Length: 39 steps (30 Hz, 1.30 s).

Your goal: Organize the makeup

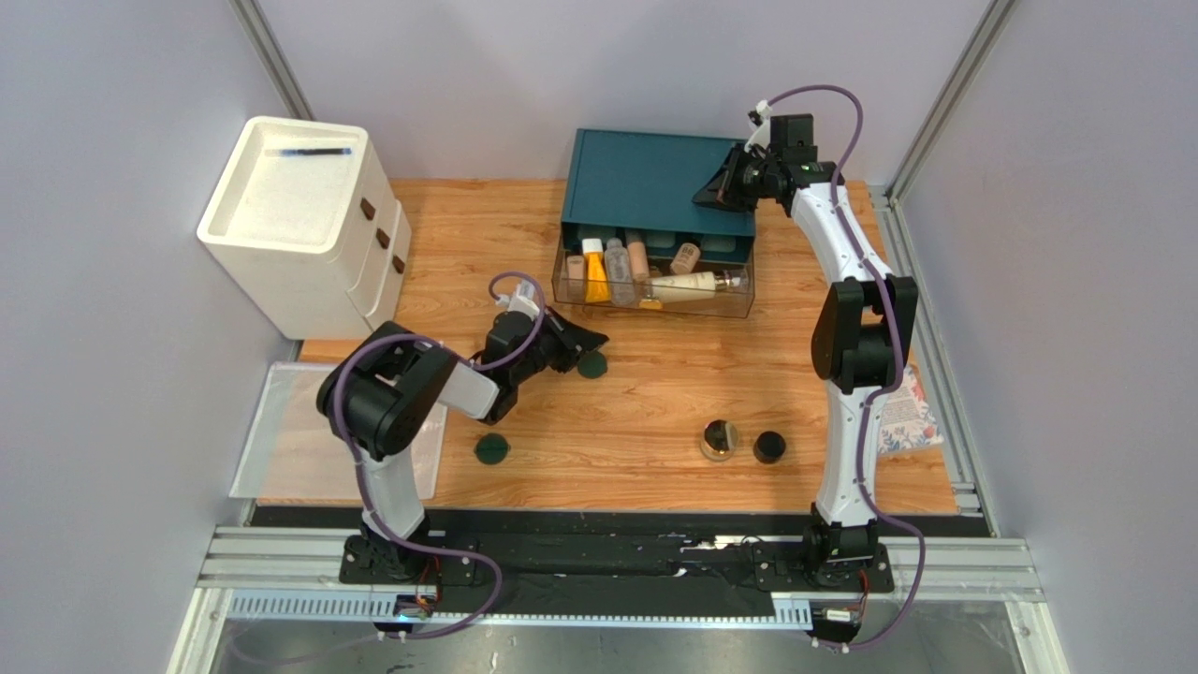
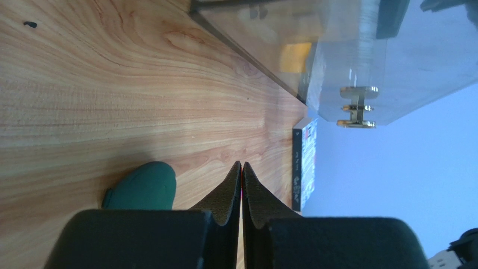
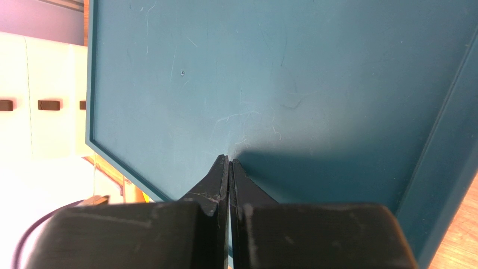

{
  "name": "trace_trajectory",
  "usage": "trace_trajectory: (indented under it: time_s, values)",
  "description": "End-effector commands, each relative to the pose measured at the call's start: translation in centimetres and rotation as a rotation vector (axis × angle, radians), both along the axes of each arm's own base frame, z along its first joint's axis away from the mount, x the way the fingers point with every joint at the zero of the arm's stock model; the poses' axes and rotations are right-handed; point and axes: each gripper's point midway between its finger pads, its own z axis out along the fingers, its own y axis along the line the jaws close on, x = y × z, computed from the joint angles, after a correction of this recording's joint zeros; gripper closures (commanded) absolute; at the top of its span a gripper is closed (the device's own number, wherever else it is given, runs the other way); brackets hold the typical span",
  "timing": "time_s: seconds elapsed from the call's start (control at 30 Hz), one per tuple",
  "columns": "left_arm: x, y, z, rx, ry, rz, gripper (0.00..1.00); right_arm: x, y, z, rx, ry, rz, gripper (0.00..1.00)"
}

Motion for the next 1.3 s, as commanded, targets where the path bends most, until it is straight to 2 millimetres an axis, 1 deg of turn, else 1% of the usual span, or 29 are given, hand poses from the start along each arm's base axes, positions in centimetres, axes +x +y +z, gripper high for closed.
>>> trace_trajectory:
  time_s: [0.0, 0.13, 0.17, 0.2, 0.23, 0.27, 0.33, 0.4, 0.53, 0.73, 1.1, 1.13, 1.27]
  values:
    - [1.4, -0.9, 4.9, -0.227, -0.108, 0.015, 0.97, -5.1, -2.6, -11.0, -0.140, 0.367, -0.038, 1.00]
    - [1.9, -1.2, 5.2, -0.253, -0.139, -0.001, 0.97, -5.0, -2.8, -11.0, -0.137, 0.367, -0.042, 1.00]
    - [2.2, -1.4, 4.8, -0.259, -0.133, -0.004, 0.97, -5.0, -2.9, -11.0, -0.138, 0.369, -0.044, 1.00]
    - [2.3, -1.4, 5.4, -0.289, -0.153, -0.005, 0.97, -5.0, -2.9, -11.2, -0.137, 0.372, -0.045, 1.00]
    - [2.6, -1.6, 5.1, -0.303, -0.148, -0.002, 0.97, -5.1, -2.9, -11.2, -0.138, 0.372, -0.044, 1.00]
    - [2.9, -1.6, 5.7, -0.338, -0.166, 0.001, 0.97, -5.1, -2.9, -11.2, -0.139, 0.371, -0.043, 1.00]
    - [3.6, -2.0, 5.5, -0.360, -0.161, 0.000, 0.96, -5.0, -3.0, -11.2, -0.139, 0.371, -0.045, 1.00]
    - [4.0, -2.3, 5.9, -0.378, -0.181, -0.004, 0.96, -5.1, -2.9, -11.2, -0.139, 0.373, -0.043, 1.00]
    - [5.6, -3.7, 7.3, -0.410, -0.242, -0.050, 0.96, -5.1, -3.1, -11.2, -0.140, 0.371, -0.044, 1.00]
    - [7.2, -4.5, 9.8, -0.479, -0.303, -0.056, 0.96, -5.0, -3.4, -11.2, -0.140, 0.372, -0.051, 1.00]
    - [8.6, -5.4, 13.3, -0.545, -0.373, -0.078, 0.95, -5.0, -3.5, -11.4, -0.140, 0.376, -0.050, 1.00]
    - [8.7, -5.6, 14.0, -0.554, -0.388, -0.080, 0.95, -5.0, -3.6, -11.4, -0.140, 0.376, -0.054, 1.00]
    - [9.8, -6.2, 14.9, -0.567, -0.392, -0.078, 0.95, -5.0, -3.6, -11.3, -0.140, 0.375, -0.054, 1.00]
